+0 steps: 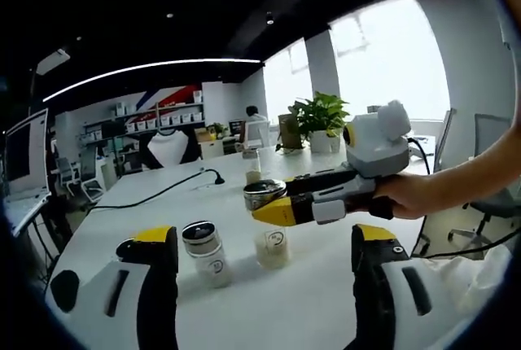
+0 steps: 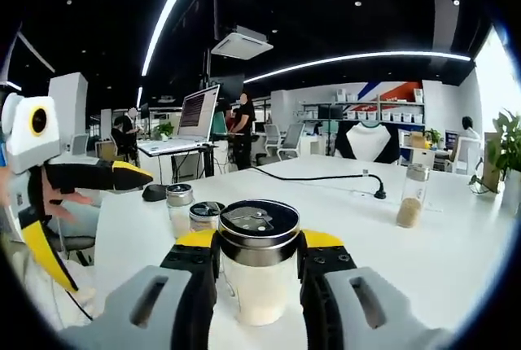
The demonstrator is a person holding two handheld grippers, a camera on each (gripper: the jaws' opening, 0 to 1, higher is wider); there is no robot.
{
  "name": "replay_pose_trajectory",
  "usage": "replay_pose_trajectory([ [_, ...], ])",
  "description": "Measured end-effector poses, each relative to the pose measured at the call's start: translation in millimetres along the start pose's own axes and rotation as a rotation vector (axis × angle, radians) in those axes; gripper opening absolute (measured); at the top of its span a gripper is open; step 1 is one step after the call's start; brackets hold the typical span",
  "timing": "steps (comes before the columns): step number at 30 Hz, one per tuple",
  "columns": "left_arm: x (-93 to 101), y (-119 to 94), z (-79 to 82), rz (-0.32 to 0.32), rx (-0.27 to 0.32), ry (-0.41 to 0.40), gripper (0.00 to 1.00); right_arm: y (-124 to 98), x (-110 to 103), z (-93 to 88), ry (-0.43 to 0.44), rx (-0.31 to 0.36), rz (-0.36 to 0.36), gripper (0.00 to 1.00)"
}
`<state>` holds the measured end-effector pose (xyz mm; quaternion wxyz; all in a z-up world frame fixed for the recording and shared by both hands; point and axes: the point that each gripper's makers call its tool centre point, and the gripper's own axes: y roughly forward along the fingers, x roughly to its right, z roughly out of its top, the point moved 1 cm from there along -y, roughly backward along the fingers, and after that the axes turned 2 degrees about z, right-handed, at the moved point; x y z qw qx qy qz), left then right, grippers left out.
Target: Rotate the seasoning bottle until the label or dispensing opening points toward the visible target arrow and the bottle remains upright within the marked orientation range
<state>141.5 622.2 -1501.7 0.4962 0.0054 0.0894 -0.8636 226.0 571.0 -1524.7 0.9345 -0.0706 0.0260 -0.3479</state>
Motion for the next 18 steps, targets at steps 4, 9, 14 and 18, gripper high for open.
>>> replay_pose_trajectory([
  [4,0.6,-2,0.6,0.001,0.0,-0.003,0.93,0,0,0.2,-0.003,-0.003,-0.003,0.35],
  [9,2.4,-4,1.3,-0.004,-0.001,-0.013,0.94,0,1,0.4,-0.017,-0.012,-0.006,0.35],
  [14,4.4,-5,4.3,-0.008,0.005,-0.011,0.94,-7,2,3.8,-0.023,-0.01,-0.015,0.36],
  [18,5.7,-4,5.7,-0.015,0.008,-0.008,0.95,-15,8,9.0,-0.002,-0.001,-0.028,0.4],
])
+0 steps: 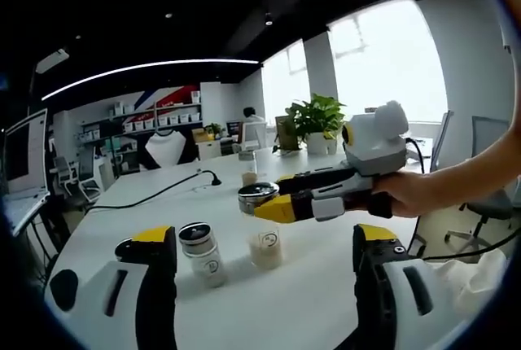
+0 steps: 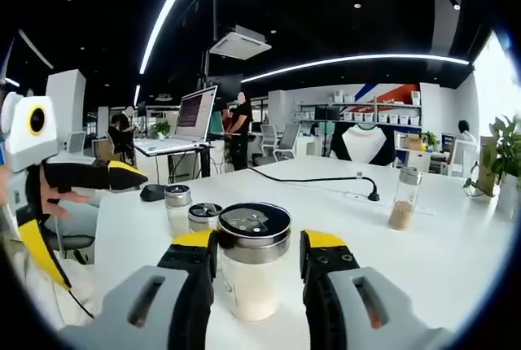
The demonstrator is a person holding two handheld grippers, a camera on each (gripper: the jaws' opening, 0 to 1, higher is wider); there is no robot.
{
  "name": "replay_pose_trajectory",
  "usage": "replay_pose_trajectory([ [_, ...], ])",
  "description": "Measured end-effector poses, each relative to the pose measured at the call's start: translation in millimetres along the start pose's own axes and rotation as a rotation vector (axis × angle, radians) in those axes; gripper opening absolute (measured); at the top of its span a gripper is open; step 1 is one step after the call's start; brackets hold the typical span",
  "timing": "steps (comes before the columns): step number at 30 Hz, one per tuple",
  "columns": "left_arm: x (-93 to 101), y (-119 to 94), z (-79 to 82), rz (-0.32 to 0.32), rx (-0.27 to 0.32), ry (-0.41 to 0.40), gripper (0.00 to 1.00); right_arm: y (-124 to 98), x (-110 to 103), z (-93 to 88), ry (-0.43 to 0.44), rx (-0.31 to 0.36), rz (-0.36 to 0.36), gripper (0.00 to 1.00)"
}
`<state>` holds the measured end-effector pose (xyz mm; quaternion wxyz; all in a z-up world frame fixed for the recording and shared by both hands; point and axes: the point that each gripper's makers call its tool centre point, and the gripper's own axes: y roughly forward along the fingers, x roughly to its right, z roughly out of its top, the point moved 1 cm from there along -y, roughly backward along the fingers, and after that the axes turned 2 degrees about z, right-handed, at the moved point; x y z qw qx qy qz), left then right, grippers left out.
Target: Rotate the seasoning bottle until the label or dispensing opening points toward the visible target arrow and the bottle remains upright within the marked orientation range
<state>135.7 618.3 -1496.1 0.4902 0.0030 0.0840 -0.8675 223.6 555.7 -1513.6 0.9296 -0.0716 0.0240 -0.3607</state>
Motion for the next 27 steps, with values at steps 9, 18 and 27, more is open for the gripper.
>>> replay_pose_trajectory([
  [9,0.4,1,5.4,-0.008,0.014,-0.001,0.99,-18,15,14.0,0.021,0.019,-0.036,0.47],
  [18,4.8,1,9.8,-0.02,0.019,-0.001,1.0,-40,45,23.0,0.022,0.013,-0.097,0.48],
  [27,6.6,1,11.7,-0.022,0.019,-0.01,1.0,-51,68,19.1,0.08,-0.017,-0.137,0.54],
])
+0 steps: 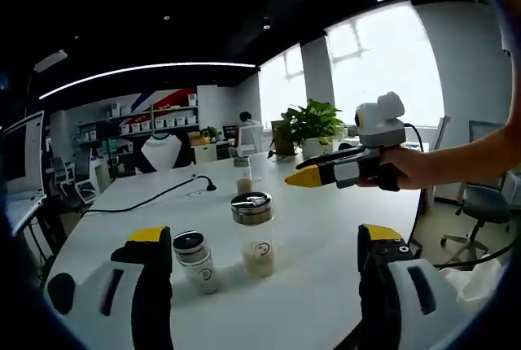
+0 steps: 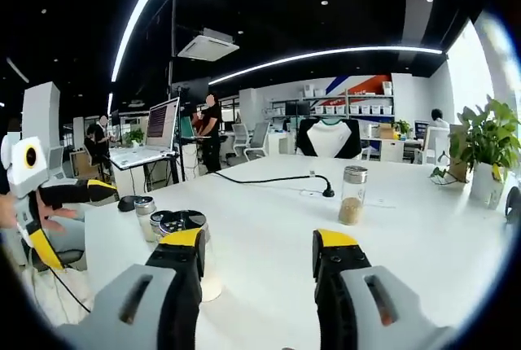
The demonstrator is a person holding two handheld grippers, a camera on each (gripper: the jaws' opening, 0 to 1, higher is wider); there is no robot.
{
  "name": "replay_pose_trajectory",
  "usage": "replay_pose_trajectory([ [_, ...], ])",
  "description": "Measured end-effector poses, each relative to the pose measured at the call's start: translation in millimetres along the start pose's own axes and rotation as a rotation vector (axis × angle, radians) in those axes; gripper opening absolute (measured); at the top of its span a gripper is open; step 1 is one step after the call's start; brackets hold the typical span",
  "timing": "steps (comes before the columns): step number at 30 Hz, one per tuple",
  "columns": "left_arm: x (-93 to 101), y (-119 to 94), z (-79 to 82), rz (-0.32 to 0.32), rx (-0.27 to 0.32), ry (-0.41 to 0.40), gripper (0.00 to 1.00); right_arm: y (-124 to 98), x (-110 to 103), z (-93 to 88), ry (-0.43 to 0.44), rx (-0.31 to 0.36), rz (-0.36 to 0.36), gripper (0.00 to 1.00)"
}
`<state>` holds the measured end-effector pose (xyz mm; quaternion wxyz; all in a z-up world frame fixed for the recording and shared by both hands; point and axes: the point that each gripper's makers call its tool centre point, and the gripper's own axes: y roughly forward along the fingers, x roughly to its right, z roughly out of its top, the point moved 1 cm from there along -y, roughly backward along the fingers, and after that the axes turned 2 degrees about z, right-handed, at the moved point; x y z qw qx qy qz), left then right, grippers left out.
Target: Rotate the seasoning bottle until the label or dispensing opening points toward the visible target arrow and the bottle remains upright within the marked orientation range
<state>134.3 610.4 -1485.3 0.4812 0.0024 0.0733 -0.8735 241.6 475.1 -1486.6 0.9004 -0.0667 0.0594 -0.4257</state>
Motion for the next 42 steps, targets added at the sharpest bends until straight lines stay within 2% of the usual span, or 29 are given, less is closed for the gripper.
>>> replay_pose_trajectory([
  [5,1.5,0,2.4,-0.008,0.003,0.001,1.0,0,9,5.2,0.036,0.0,-0.017,0.64],
  [11,4.2,-1,3.8,-0.025,0.002,-0.01,1.0,4,21,8.4,0.036,-0.007,-0.034,0.64],
  [22,1.2,1,4.4,-0.028,-0.003,-0.012,1.0,10,42,13.1,0.104,-0.006,-0.057,0.67],
  [34,-1.0,5,7.3,-0.043,-0.006,0.014,1.0,26,52,16.9,0.076,-0.026,-0.058,0.68],
  [42,-0.8,6,10.6,-0.047,-0.001,0.011,1.0,39,66,19.0,0.069,-0.036,-0.072,0.68],
])
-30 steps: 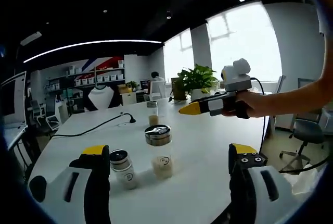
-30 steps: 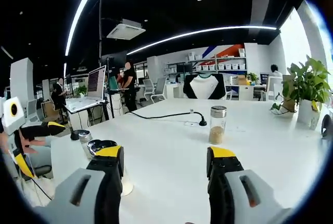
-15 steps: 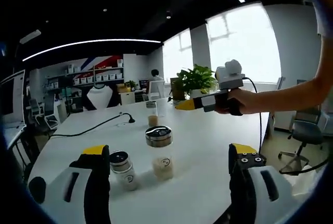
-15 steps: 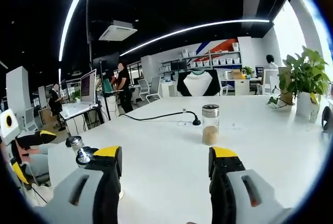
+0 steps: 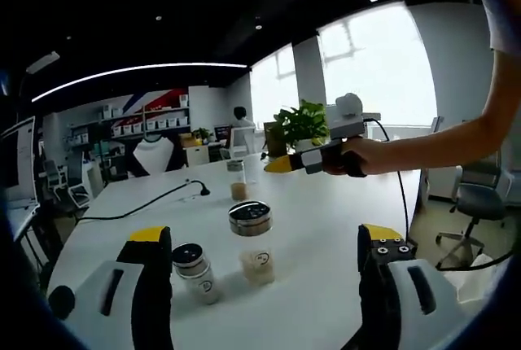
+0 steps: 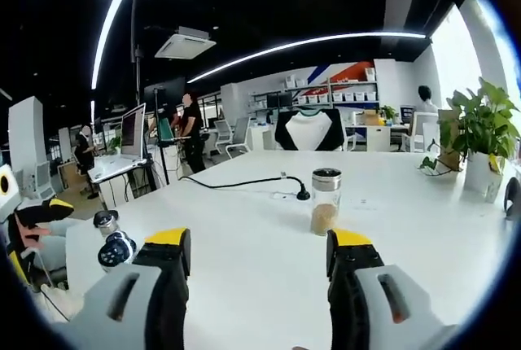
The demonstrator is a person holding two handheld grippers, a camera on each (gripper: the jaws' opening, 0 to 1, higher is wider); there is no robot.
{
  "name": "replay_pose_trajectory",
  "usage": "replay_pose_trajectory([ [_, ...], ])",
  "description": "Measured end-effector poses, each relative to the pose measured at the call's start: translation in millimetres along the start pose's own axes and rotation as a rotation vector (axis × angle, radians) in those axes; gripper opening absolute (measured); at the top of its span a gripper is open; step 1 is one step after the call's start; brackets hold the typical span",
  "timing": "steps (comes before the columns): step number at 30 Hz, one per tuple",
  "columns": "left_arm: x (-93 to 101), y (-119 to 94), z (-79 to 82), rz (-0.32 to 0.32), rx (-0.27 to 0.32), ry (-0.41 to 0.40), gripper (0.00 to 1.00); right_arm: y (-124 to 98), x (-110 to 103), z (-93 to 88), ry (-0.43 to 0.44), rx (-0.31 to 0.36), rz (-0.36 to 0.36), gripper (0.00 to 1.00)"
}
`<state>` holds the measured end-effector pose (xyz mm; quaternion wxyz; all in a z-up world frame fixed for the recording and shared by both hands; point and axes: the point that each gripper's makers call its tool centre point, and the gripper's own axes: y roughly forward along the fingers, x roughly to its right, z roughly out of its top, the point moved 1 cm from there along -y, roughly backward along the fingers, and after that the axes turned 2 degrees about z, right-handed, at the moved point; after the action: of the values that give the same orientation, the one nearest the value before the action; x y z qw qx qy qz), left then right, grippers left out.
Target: Rotate the seasoning bottle until the label or dispensing opening points toward the visible target arrow and the bottle remains upright within the marked orientation range
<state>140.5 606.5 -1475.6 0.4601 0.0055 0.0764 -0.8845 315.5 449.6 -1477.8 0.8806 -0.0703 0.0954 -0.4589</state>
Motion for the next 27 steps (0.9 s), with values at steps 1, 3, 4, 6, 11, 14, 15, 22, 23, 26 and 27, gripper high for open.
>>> replay_pose_trajectory([
  [1,0.1,1,-0.2,-0.001,-0.001,-0.001,1.0,2,2,0.6,0.0,-0.001,-0.004,0.68],
  [3,0.3,2,-1.4,-0.003,-0.006,0.001,1.0,7,6,1.7,-0.005,-0.005,-0.009,0.68],
  [4,0.3,2,-2.0,-0.004,-0.009,0.0,1.0,12,11,2.6,-0.006,-0.007,-0.013,0.68],
  [6,0.4,3,-2.0,-0.007,-0.008,-0.001,1.0,17,15,3.3,-0.002,-0.009,-0.017,0.68],
  [11,-1.9,4,-4.7,-0.004,-0.023,0.025,1.0,25,24,6.8,-0.028,-0.009,-0.038,0.68],
  [14,-4.1,5,-5.3,-0.001,-0.023,0.022,1.0,30,30,8.9,-0.021,-0.004,-0.047,0.68],
  [15,-5.4,5,-5.4,0.0,-0.021,0.015,1.0,33,33,9.6,-0.021,-0.006,-0.051,0.68],
  [22,-8.0,9,-7.4,0.005,-0.026,0.013,1.0,49,49,8.7,-0.021,-0.017,-0.079,0.67],
  [23,-8.1,9,-7.5,0.005,-0.027,0.014,1.0,51,50,8.7,-0.015,-0.017,-0.08,0.67],
  [26,-7.4,11,-7.5,-0.001,-0.025,0.009,1.0,57,54,7.8,-0.016,-0.024,-0.089,0.67],
  [27,-7.2,12,-7.6,-0.002,-0.025,0.009,1.0,60,56,7.2,-0.008,-0.026,-0.093,0.67],
])
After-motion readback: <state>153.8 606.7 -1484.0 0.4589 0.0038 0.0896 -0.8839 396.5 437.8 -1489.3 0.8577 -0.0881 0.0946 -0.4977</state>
